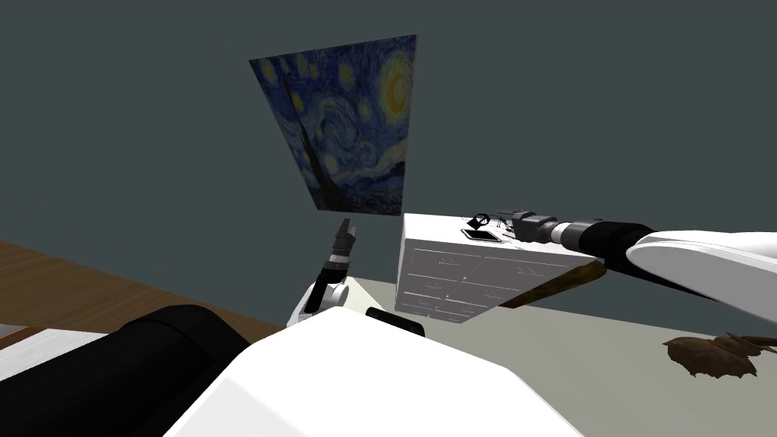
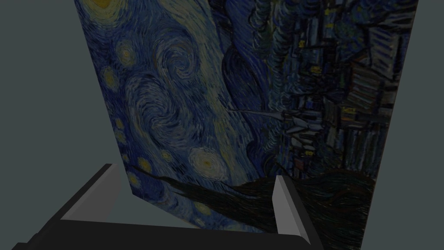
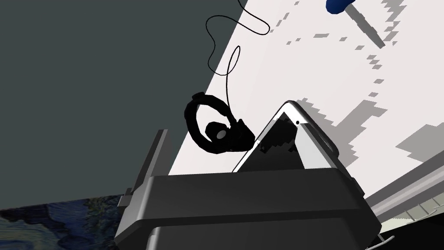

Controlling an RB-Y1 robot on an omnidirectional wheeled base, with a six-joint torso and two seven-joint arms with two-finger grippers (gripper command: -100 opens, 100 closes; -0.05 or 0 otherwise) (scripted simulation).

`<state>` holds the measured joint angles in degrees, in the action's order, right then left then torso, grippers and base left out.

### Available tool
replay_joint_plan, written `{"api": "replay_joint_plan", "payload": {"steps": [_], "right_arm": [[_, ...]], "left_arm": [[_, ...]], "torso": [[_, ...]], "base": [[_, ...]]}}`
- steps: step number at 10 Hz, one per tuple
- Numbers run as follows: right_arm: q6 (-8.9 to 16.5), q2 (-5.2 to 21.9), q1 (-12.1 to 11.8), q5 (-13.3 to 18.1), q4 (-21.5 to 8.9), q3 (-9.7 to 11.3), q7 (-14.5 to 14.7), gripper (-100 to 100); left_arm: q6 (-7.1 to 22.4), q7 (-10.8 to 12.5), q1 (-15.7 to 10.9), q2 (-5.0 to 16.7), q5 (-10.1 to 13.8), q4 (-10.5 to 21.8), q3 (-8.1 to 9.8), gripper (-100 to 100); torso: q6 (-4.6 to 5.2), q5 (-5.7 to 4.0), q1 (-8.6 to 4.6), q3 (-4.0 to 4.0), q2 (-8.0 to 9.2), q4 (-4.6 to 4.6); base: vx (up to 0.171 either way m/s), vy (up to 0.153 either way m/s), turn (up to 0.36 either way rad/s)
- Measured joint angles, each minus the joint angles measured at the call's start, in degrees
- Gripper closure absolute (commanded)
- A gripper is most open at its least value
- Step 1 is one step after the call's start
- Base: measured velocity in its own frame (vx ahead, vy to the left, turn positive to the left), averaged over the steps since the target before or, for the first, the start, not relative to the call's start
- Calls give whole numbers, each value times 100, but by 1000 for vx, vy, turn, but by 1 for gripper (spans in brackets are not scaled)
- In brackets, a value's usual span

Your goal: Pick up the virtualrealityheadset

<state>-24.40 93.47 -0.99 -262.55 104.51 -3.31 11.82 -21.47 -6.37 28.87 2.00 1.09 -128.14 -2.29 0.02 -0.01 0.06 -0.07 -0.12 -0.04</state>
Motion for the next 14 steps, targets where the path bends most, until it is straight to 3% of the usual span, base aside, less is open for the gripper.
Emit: {"api": "replay_joint_plan", "payload": {"steps": [4,5,6,9,10,12,13,14], "right_arm": [[-30,140,40,-544,-82,-22,29,-100],[-30,143,40,-556,-84,-25,36,0],[-30,142,40,-555,-84,-24,36,-100],[-78,47,120,-250,-496,38,-142,-100],[-109,25,99,-314,-631,-3,-85,-100],[-149,18,36,-44,-826,-72,-307,-100],[-167,-28,138,-8,-953,9,-327,-100],[-230,-99,395,12,-1192,193,-264,-100]], "left_arm": [[0,0,0,0,0,0,0,0],[0,0,0,0,0,0,0,0],[0,0,0,0,0,0,0,0],[0,0,-3,0,0,0,0,0],[0,0,-1,0,0,0,0,0],[0,0,-3,0,0,0,0,0],[0,0,-1,1,0,0,1,0],[0,0,-2,0,0,0,0,0]], "torso": [[0,-1,-1,-7,-11,-3],[0,-2,-4,-2,-2,-2],[1,-2,-5,3,6,1],[-4,-5,-19,36,63,13],[5,-5,-20,33,56,14],[-4,-5,-21,33,58,12],[6,-6,-21,31,51,13],[-2,-5,-18,26,46,10]], "base": [[47,9,21],[0,0,0],[-63,-18,252],[-137,-38,304],[-87,-25,234],[-120,-30,274],[-89,-7,232],[-67,-3,122]]}}
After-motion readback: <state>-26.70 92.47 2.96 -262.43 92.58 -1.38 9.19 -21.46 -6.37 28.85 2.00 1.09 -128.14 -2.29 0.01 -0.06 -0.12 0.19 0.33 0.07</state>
